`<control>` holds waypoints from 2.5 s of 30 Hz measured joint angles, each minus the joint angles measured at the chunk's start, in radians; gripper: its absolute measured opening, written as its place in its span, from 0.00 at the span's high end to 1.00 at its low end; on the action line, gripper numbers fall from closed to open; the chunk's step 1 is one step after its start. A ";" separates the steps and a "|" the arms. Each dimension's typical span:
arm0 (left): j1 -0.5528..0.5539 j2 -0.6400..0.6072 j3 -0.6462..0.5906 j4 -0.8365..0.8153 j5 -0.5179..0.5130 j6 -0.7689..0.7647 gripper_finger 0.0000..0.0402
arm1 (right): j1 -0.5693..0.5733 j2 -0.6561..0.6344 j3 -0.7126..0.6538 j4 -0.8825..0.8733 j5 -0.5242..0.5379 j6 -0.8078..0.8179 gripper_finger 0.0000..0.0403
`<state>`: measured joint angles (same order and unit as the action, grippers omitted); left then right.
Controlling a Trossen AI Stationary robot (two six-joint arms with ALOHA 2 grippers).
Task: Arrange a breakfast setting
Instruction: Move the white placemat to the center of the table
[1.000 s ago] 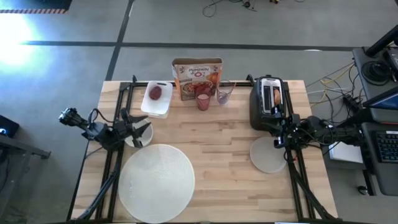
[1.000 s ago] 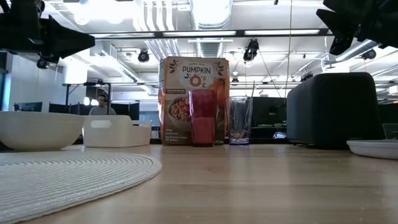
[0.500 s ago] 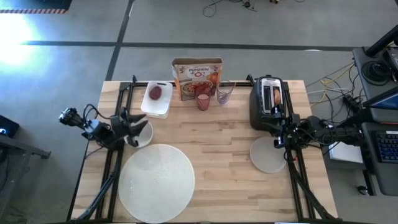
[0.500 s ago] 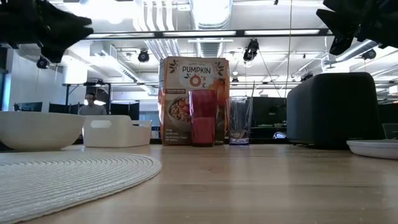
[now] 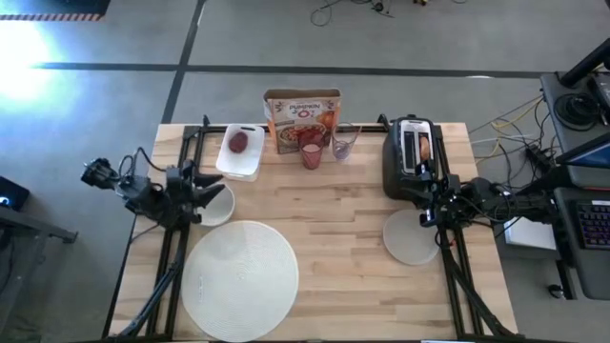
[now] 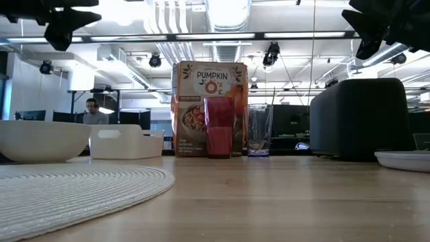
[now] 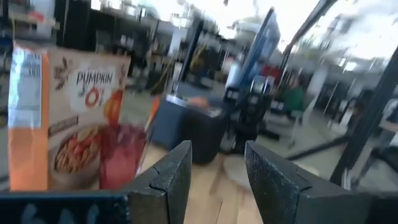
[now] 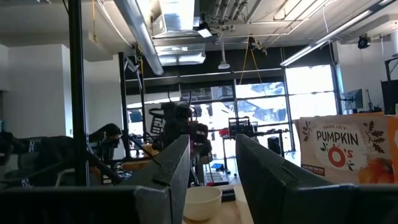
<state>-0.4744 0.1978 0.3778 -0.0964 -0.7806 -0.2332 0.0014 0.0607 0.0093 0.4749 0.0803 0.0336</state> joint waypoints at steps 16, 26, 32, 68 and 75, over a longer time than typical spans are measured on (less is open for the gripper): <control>0.000 0.529 0.250 -0.399 0.042 -0.477 0.67 | 0.000 0.000 0.000 0.000 0.000 0.000 0.71; 0.002 0.844 0.404 -0.614 0.204 -0.662 0.67 | 0.000 0.000 0.000 0.000 0.000 0.000 0.71; 0.013 1.002 0.463 -0.640 0.435 -0.738 0.67 | 0.000 0.000 0.000 0.000 0.000 0.000 0.71; -0.152 1.465 0.591 -0.618 0.903 -1.216 0.67 | 0.000 0.000 0.000 0.000 0.000 0.000 0.71; -0.160 1.543 0.595 -0.591 0.912 -1.251 0.67 | 0.000 0.000 0.000 0.000 0.000 0.000 0.71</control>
<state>-0.6342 1.7412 0.9729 -0.6876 0.1314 -1.4837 0.0015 0.0608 0.0096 0.4747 0.0801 0.0336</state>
